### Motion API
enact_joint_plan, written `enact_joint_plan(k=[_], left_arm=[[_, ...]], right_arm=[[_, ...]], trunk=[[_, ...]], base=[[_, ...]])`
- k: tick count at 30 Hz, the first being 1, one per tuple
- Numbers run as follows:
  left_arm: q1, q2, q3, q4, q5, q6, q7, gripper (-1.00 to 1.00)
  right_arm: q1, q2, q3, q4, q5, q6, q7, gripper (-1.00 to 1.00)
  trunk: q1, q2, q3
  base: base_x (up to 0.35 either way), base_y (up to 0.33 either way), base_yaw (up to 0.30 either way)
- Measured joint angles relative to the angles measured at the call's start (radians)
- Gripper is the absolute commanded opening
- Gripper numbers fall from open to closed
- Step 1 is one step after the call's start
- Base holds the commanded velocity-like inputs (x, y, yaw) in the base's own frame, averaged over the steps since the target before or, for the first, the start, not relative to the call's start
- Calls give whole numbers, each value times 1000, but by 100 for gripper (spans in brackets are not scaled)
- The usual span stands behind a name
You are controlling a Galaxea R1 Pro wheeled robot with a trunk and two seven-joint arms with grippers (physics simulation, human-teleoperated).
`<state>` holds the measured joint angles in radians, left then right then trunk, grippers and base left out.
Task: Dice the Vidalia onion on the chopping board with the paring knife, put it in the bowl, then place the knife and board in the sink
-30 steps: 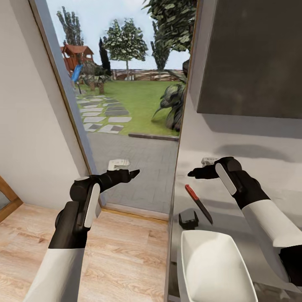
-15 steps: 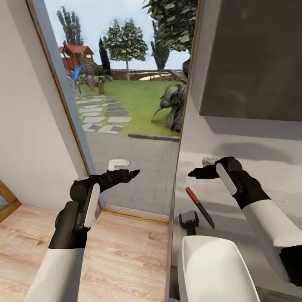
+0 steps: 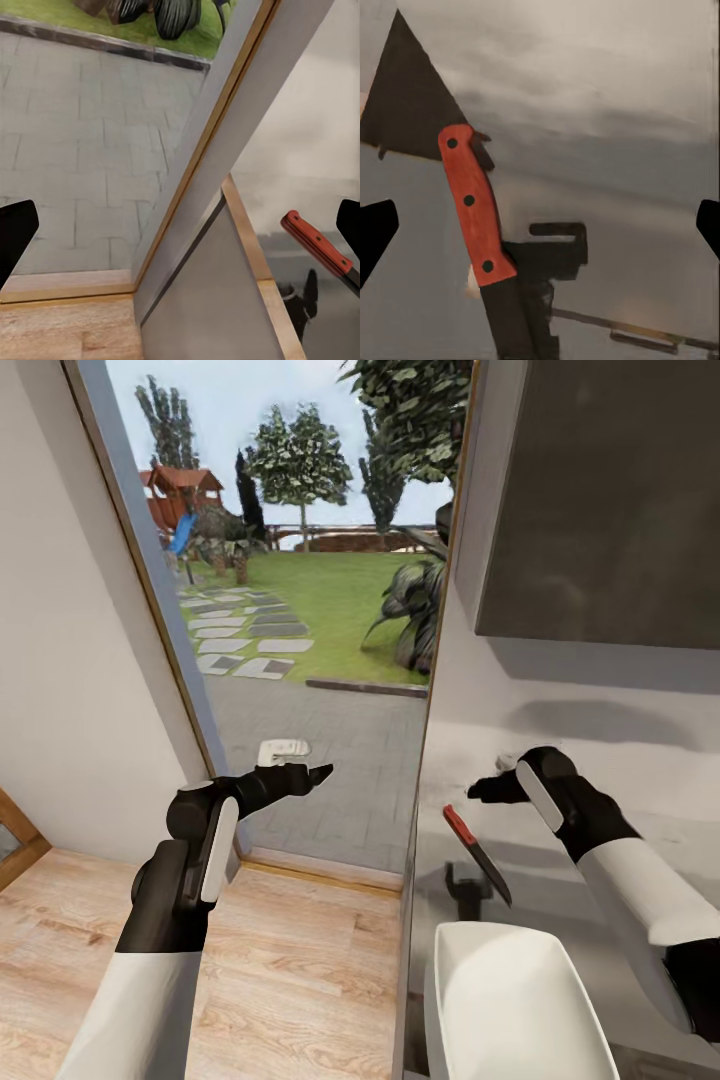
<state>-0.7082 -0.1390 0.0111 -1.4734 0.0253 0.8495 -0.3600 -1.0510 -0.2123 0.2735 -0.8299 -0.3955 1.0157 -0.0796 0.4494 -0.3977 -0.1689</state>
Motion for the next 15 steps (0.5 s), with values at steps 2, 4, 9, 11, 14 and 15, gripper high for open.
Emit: enact_joint_plan(k=[2, 4, 9, 11, 14, 15], left_arm=[[0, 0, 0, 0, 0, 0, 0, 100], [0, 0, 0, 0, 0, 0, 0, 100], [0, 0, 0, 0, 0, 0, 0, 100], [0, 0, 0, 2, 0, 0, 0, 100], [0, 0, 0, 3, 0, 0, 0, 100], [0, 0, 0, 3, 0, 0, 0, 100]], right_arm=[[0, 0, -2, 26, 0, -1, -14, 100], [0, 0, -2, 33, 0, -1, -17, 100], [0, 0, -4, 47, 0, -1, -23, 100], [0, 0, -4, 49, 0, -1, -24, 100], [0, 0, -4, 51, 0, -2, -25, 100], [0, 0, -4, 51, 0, -2, -24, 100]], trunk=[[0, 0, 0], [0, 0, 0], [0, 0, 0], [0, 0, 0], [0, 0, 0], [0, 0, 0]], base=[[0, 0, 0], [0, 0, 0], [0, 0, 0], [0, 0, 0], [0, 0, 0], [0, 0, 0]])
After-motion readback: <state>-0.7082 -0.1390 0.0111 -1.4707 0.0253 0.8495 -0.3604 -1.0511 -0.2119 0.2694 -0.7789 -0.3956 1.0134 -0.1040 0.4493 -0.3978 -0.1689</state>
